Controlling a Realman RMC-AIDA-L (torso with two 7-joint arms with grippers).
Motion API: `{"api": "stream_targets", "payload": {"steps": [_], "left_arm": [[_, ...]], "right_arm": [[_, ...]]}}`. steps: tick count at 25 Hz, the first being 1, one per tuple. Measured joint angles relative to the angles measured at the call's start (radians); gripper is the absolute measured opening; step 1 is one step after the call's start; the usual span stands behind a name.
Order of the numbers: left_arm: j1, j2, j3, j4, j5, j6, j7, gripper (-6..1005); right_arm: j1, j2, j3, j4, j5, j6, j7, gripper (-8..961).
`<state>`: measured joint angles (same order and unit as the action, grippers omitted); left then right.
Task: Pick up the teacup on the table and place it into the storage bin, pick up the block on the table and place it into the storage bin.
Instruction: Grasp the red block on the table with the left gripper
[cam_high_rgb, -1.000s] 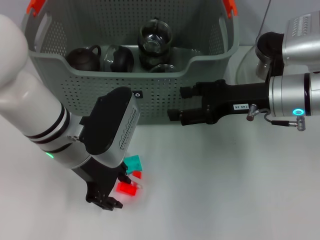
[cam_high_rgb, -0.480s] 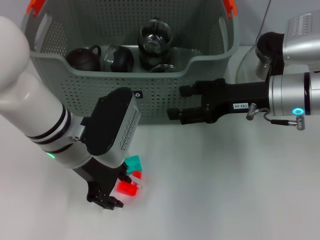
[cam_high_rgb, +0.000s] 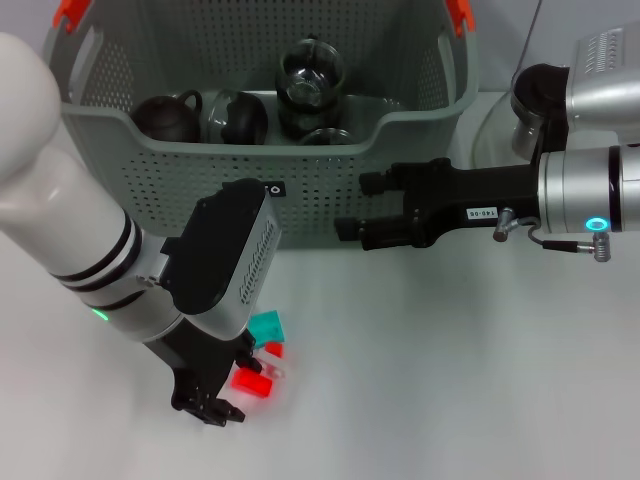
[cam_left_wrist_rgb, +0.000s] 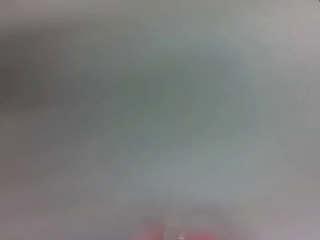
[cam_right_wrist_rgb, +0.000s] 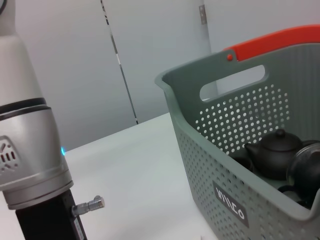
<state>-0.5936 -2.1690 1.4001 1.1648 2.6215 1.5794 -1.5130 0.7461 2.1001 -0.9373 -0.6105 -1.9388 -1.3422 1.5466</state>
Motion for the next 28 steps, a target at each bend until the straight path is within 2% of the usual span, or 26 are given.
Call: {"api": "stream_targets", "payload": {"steps": [7,15,28], "left_arm": [[-0.004,0.0,0.0,0.005,0.004,0.019,-0.007,465],[-0.006,-0.001,0.011,-0.011,0.016,-0.028,-0.012,442],[-0.01,-0.002,0.026,-0.022,0.018,-0.031,-0.021,405]], "right_arm": [[0.001,0.0,0.0,0.0,0.0,0.0,0.001,851],[0.001,0.0,0.001,0.0,0.0,0.0,0.0,851],[0.003,0.0,0.002,-0.001,0.0,0.0,0.0,851]]}}
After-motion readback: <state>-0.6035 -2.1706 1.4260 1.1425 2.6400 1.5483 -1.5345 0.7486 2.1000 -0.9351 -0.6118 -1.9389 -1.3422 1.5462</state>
